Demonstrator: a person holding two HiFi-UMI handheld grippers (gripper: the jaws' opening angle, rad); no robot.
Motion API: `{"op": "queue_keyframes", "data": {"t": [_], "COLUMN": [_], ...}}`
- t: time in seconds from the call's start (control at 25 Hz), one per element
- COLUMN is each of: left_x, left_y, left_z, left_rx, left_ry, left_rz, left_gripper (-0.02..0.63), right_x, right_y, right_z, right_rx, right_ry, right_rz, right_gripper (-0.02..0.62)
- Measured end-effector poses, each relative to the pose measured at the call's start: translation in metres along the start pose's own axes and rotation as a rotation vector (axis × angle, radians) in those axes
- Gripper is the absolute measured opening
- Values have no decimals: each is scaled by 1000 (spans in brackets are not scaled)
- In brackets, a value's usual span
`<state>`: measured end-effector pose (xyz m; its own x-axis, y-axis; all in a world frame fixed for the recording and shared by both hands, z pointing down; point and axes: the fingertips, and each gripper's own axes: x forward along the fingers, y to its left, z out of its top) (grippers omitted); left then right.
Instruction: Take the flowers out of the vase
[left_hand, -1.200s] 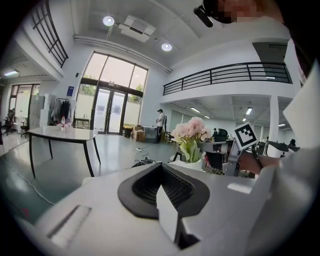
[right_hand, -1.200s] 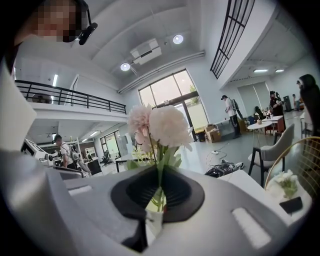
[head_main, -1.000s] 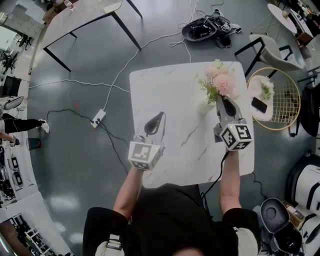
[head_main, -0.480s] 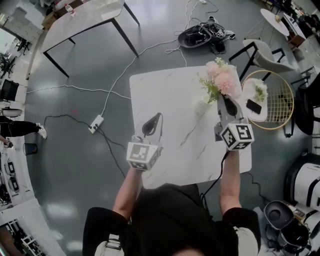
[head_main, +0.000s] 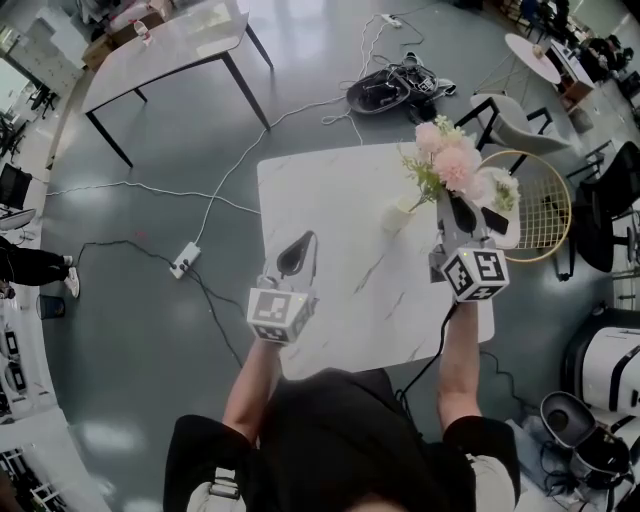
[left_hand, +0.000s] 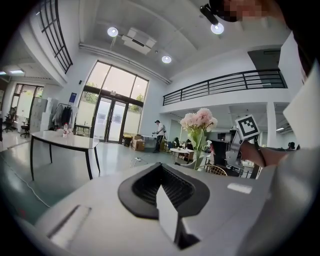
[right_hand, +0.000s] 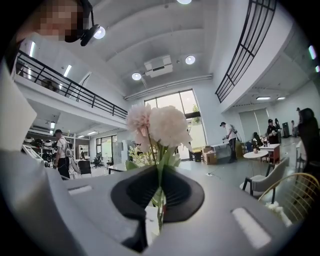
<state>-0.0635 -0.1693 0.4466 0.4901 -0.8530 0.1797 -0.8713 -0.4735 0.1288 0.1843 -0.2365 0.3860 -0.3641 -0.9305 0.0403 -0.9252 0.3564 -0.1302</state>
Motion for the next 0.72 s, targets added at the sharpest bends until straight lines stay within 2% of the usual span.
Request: {"op": "queue_keyframes", "data": {"t": [0.72], "left_x": [-35], "left_y": [-8], "left_z": [16], "left_rx": [10], "left_ry": [-52], "left_rz": [-19], "left_gripper": [8], "right_x": [-32], "right_y": [26], "right_z": [44], "right_rx": [-28], "right_ry": [-78], "right_rz": [-21], "right_gripper": [14]}}
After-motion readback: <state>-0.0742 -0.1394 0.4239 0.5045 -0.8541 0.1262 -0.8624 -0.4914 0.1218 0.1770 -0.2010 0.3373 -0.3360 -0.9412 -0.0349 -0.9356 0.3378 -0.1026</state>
